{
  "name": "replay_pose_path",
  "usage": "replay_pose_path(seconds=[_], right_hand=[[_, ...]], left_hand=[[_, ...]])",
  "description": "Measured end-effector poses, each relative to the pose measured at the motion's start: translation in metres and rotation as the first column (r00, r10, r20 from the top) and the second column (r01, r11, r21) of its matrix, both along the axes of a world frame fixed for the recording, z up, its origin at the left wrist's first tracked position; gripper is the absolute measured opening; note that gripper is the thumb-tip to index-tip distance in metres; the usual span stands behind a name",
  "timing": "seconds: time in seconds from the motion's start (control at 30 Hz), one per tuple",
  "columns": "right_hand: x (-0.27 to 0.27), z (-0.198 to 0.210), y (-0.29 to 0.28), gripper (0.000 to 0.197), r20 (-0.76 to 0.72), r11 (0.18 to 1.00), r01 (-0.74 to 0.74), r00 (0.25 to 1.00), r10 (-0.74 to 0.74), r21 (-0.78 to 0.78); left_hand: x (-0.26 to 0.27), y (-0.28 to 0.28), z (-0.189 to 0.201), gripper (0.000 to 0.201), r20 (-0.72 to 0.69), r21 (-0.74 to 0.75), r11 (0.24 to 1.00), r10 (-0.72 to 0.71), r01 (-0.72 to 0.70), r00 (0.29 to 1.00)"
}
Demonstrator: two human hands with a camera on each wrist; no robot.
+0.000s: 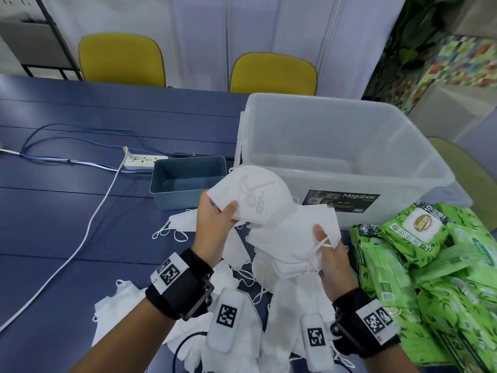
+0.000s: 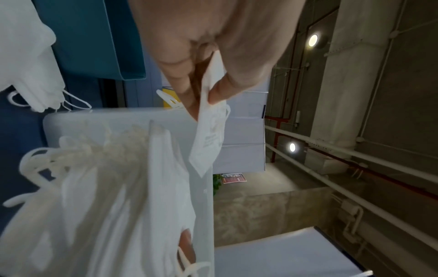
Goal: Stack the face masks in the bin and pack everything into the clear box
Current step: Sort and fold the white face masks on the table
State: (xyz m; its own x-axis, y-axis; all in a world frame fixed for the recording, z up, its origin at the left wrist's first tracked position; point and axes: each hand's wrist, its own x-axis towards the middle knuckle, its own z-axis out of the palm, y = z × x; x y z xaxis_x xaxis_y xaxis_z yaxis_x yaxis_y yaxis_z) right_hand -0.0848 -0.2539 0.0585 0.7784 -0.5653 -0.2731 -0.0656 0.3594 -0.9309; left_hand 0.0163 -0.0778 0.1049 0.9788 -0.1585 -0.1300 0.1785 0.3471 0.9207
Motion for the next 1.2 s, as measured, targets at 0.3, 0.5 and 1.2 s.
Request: replay_pose_path(seconds=[0.3, 0.5, 1.2], right_hand=[[0.001, 0.002, 0.003, 0.009, -0.043, 0.999, -0.014, 0.999, 0.012, -0.039], [0.000, 0.002, 0.014, 0.029, -0.026, 0.982, -0.118, 0.993, 0.115, -0.146], [-0.001, -0.016, 0.011, 0.045, -0.058, 0.962, -0.193, 0.981, 0.185, -0.194]], left_hand=[[-0.022, -0.008, 0.002, 0.017, 0.513, 0.355, 0.916, -0.025, -0.185, 0.858], [-0.034, -0.018, -0.003, 0.027, 0.536, 0.586, 0.808, -0.438, 0.055, 0.722], [0.009, 0.007, -0.023, 0.047, 0.326, 0.482, 0.871, -0.282, 0.098, 0.902]])
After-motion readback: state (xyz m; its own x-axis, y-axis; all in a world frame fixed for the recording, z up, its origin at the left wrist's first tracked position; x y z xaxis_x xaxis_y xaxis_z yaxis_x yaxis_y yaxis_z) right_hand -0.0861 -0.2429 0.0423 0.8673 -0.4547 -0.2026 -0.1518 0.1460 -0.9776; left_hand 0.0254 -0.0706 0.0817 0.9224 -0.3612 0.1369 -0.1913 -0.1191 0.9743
